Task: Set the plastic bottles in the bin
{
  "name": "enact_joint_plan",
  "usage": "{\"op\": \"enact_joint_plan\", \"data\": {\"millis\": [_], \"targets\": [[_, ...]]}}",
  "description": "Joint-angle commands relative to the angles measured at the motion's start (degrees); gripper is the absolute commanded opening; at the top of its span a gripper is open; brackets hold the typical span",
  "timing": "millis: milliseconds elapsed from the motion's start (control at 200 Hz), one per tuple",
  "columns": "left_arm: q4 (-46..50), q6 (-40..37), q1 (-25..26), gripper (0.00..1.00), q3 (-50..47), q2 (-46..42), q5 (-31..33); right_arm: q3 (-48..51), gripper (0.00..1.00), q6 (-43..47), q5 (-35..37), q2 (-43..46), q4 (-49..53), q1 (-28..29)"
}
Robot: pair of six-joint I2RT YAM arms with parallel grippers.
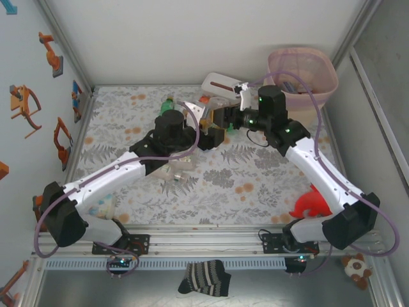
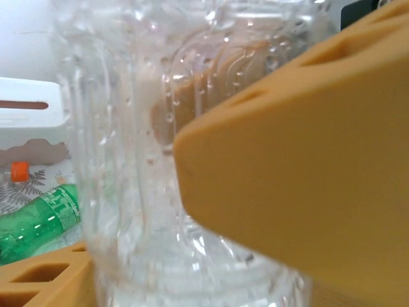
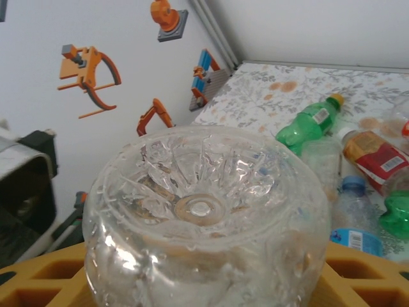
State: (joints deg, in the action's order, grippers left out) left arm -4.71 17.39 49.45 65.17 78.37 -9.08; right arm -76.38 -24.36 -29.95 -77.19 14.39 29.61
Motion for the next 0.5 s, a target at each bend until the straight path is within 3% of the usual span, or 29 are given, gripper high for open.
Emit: {"op": "enact_joint_plan", "data": {"millis": [0,265,491], "targets": [[-0.8,-1.1,0.3,0.73,-0.6,-3.0,0.0,-3.3,0.6,2.7,4.1,-1.4,1.0,0.0],[2.3,-1.5,0.1,0.75,-1.4,-5.2,3.1,-10.5,0.6,8.1,11.5,-4.9,7.6,-0.5],[5.4,-1.0,-0.1,0.77,-2.1,-6.2,7.5,-20.7,0.6,11.8,16.3,-10.5,12.9,-5.0]]}}
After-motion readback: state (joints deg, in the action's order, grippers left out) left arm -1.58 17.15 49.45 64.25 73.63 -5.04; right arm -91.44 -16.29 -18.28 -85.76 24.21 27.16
